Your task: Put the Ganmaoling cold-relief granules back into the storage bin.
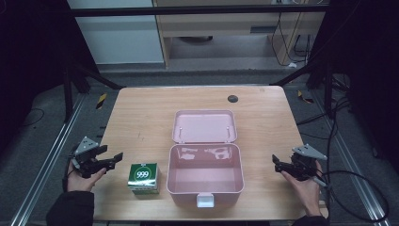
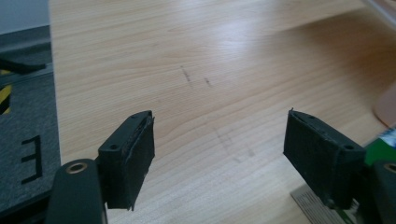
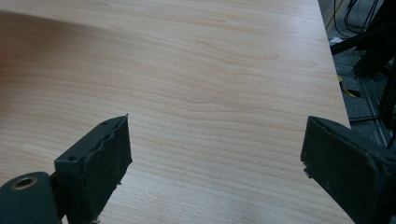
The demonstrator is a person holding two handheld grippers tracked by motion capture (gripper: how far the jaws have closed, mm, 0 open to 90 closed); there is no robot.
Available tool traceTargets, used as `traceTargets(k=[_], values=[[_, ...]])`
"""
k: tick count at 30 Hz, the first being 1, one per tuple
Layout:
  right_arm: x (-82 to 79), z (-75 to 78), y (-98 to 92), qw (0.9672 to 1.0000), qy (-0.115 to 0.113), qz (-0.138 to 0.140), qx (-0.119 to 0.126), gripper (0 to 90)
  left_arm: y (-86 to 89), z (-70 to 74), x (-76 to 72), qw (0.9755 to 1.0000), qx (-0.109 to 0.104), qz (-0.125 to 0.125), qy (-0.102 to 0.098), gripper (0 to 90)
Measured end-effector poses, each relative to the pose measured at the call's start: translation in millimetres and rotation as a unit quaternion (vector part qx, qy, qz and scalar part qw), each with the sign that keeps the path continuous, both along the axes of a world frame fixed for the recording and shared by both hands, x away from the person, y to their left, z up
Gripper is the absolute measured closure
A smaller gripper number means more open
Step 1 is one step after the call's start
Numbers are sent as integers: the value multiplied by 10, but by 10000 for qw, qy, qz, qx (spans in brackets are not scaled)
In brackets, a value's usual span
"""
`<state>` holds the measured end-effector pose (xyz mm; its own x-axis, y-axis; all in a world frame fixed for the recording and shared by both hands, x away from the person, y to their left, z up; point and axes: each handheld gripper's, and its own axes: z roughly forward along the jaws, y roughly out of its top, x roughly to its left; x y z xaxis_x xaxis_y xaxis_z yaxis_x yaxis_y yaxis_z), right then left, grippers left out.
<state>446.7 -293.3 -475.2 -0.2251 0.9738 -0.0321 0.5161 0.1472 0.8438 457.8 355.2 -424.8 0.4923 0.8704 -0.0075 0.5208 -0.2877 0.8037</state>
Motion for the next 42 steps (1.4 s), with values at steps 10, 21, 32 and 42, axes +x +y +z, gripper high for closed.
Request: traceTargets(k=[10,21,32,42], values=[[-4,-10,15,10000,57,45,-35,78,6,388,0,9924,293,-1169,254,227],[-19,-25,33,9999,85,117,-58,73,-215,787,14,9634,1103,-2364,619,202],[-26,-48,55,9996,146,197,-135,65,-648,773,42,9103,2136,-3355,1150,147],[-27,-61,72,9993,207,250,-187,59,-850,686,51,8865,2408,-3770,1185,100]])
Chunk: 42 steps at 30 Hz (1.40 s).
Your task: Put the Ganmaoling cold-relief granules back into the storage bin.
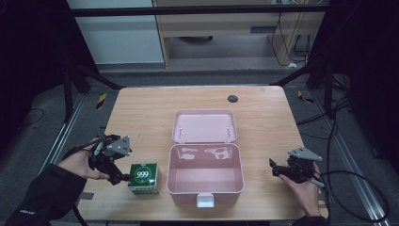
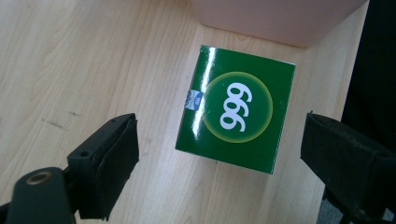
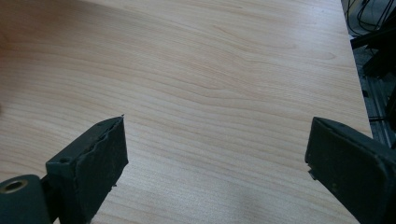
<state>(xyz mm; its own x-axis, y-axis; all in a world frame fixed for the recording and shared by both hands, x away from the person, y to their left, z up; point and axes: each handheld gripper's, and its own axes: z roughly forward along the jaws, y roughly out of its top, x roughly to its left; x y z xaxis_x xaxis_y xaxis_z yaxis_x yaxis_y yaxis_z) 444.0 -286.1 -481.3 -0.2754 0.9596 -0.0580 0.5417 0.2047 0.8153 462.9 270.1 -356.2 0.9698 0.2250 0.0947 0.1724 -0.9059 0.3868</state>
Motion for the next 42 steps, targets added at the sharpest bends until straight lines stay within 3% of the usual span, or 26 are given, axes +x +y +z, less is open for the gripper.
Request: traceTargets(k=[11,15,29,38,42], values=[[5,-16,16,9999,72,49,-50,50,-126,-174,23,9993,182,-296,147,73],[4,-18,19,9999,100,42,-57,48,-164,-219,21,9990,150,-355,222,65],[13,-34,32,9998,159,69,-107,40,-311,-413,27,9957,510,-710,308,56],[20,-44,39,9996,193,116,-149,35,-326,-518,60,9956,445,-796,218,50],[20,-48,46,9996,212,119,-144,35,-311,-528,69,9963,310,-770,203,51]])
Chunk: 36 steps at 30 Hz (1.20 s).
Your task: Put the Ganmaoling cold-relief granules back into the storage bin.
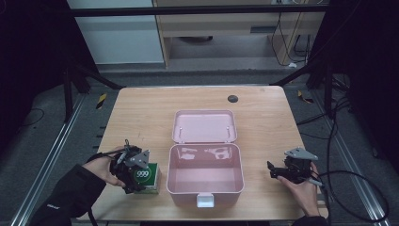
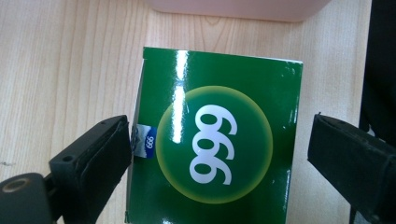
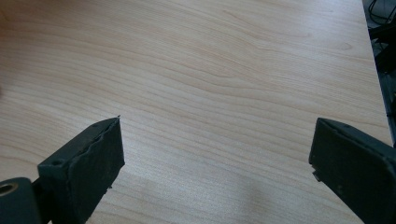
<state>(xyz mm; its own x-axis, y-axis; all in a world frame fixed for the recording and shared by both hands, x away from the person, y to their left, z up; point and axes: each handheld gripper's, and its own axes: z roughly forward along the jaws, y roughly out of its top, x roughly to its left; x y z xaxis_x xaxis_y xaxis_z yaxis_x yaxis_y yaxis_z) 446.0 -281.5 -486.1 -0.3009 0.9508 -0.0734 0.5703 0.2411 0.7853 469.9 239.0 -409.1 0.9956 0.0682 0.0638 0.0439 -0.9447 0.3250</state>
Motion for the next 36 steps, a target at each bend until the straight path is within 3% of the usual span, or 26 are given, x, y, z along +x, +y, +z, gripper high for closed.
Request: traceTargets(k=[10,15,21,36], values=[[8,-17,12,9999,64,49,-64,29,3,7,30,9999,-107,15,2,35],[8,-25,19,9999,110,64,-101,26,-9,-123,84,9997,-50,61,221,26],[14,-33,21,9998,145,87,-145,26,6,-230,91,9995,11,18,322,39],[18,-45,35,9996,211,125,-153,26,18,-305,115,9993,-2,-25,365,117]])
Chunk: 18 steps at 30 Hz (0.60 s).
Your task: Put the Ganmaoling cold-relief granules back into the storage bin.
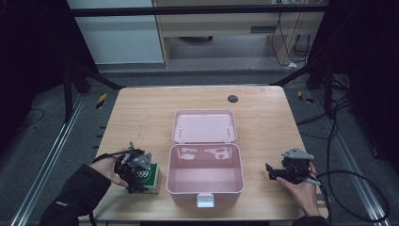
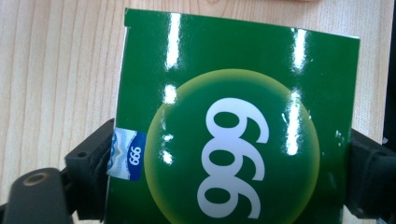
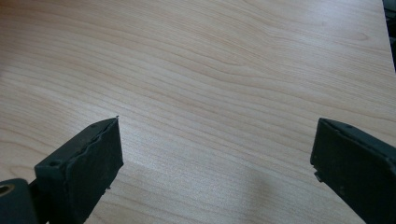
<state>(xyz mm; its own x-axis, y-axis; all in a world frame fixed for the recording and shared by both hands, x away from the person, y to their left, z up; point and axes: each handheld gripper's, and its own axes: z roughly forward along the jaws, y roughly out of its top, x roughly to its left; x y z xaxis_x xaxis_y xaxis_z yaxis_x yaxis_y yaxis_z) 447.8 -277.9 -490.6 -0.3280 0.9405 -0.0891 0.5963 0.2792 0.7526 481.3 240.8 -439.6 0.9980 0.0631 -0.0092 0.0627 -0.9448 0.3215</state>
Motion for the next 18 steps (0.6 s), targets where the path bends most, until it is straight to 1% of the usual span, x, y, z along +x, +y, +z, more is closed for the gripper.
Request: traceTargets(k=[5,7,8,9,12,17,18], values=[[1,-2,2,10000,13,2,1,26,16,33,-9,9999,25,133,39,132],[0,-2,3,10000,13,3,4,26,17,76,-24,9998,45,190,72,133],[0,-1,1,10000,12,6,4,27,23,147,-37,9997,-30,252,66,135],[0,0,2,10000,15,1,9,27,23,147,-37,9997,-30,252,66,135],[-1,0,1,10000,9,13,5,28,31,277,-49,9993,-175,311,51,135],[-1,0,0,10000,10,18,8,28,9,496,-54,9990,-281,344,-50,135],[-4,2,2,10000,21,23,21,29,-2,572,-53,9989,-292,350,-74,135]])
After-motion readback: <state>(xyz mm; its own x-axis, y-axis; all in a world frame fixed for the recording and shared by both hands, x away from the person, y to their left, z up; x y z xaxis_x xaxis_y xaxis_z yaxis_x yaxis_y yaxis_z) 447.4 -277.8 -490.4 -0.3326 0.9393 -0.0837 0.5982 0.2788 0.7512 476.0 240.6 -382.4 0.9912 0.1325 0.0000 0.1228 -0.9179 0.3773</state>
